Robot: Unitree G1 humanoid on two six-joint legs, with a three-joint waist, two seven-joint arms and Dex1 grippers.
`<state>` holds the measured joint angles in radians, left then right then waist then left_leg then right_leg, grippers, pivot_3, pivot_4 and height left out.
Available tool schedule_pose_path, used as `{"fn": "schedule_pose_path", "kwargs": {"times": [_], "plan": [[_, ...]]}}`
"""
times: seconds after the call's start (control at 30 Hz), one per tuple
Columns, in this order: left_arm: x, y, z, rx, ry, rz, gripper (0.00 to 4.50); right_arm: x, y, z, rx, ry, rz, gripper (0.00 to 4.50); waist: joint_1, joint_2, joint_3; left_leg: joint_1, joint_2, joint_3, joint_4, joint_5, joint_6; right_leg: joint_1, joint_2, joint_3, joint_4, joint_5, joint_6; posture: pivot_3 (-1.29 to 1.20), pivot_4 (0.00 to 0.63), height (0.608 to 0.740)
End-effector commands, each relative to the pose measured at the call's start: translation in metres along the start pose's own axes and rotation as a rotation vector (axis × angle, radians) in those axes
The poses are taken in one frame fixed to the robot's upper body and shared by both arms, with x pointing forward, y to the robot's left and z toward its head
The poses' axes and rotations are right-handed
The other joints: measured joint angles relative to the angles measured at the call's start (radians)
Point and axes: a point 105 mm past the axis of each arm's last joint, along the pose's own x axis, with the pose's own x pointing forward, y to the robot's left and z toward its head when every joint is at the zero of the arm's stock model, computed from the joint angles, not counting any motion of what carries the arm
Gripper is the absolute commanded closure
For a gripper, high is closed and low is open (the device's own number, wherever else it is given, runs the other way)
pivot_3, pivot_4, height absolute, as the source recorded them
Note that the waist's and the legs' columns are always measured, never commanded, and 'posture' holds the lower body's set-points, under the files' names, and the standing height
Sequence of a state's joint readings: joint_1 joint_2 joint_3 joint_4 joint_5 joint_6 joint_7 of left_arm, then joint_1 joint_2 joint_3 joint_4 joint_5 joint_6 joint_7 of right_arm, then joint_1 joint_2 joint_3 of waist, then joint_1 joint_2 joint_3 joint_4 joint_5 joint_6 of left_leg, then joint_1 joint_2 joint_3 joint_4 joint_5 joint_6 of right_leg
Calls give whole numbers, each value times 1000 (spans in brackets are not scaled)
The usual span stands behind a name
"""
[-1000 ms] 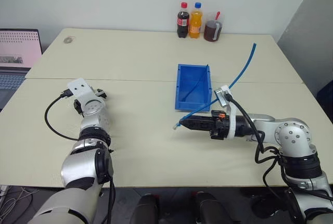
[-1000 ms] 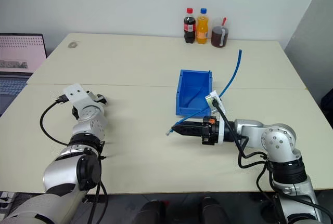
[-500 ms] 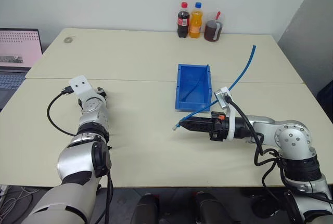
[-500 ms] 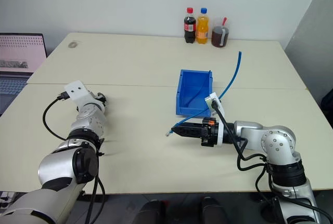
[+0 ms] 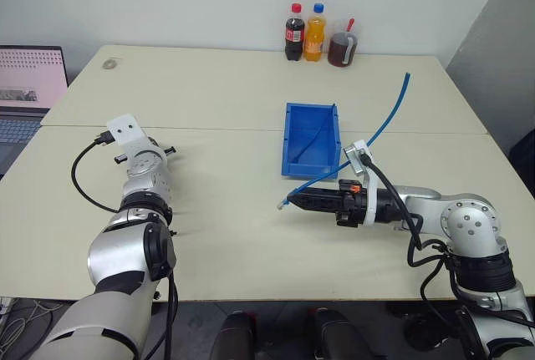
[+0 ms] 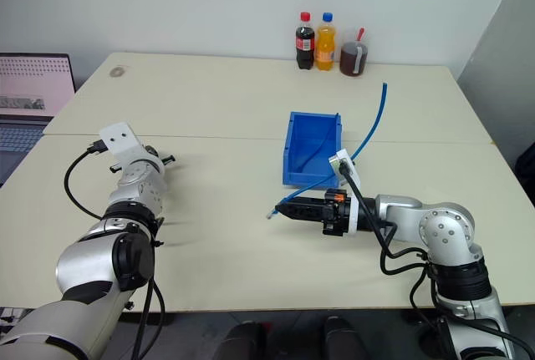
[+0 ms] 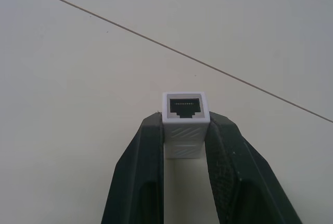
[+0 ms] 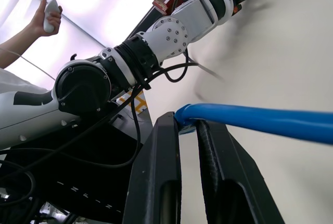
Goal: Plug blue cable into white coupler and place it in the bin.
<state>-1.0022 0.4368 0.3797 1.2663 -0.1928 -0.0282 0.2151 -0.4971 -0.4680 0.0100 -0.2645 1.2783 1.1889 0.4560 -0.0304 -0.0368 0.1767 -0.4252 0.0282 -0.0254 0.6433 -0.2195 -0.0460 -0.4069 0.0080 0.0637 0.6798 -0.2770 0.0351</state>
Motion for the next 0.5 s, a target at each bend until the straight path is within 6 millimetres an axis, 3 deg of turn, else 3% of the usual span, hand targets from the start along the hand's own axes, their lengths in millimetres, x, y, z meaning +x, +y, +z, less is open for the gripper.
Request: {"fn": "schedule_pose_path", "kwargs": {"times": [0.03,0.2,0.3,0.4,0.5], "plan": [[1,-5,17,24,-58,-27,3733,-4,6,9,-43,-38,9,4306,0,0,0,0,0,0,0,0,0,0,0,0,0,0,0,0,150,740],[-6,-36,21,254,-106,-289,3734,-5,5,11,-55,-44,-5,4306,0,0,0,0,0,0,0,0,0,0,0,0,0,1,-1,0,150,740],[-28,-70,9,405,-96,-657,3734,-7,5,12,-82,-34,-17,4306,-2,0,0,0,0,0,0,0,0,0,0,0,0,1,-2,0,150,740],[-74,-89,-6,505,-65,-1053,3734,-11,5,11,-133,-2,-26,4306,-2,0,0,0,0,0,-1,0,0,0,0,0,0,1,-2,0,150,740],[-138,-89,-33,572,51,-1431,3734,-14,4,11,-193,36,-31,4306,-17,1,1,0,3,2,-2,0,0,-1,-1,3,0,1,-3,0,150,740]]}}
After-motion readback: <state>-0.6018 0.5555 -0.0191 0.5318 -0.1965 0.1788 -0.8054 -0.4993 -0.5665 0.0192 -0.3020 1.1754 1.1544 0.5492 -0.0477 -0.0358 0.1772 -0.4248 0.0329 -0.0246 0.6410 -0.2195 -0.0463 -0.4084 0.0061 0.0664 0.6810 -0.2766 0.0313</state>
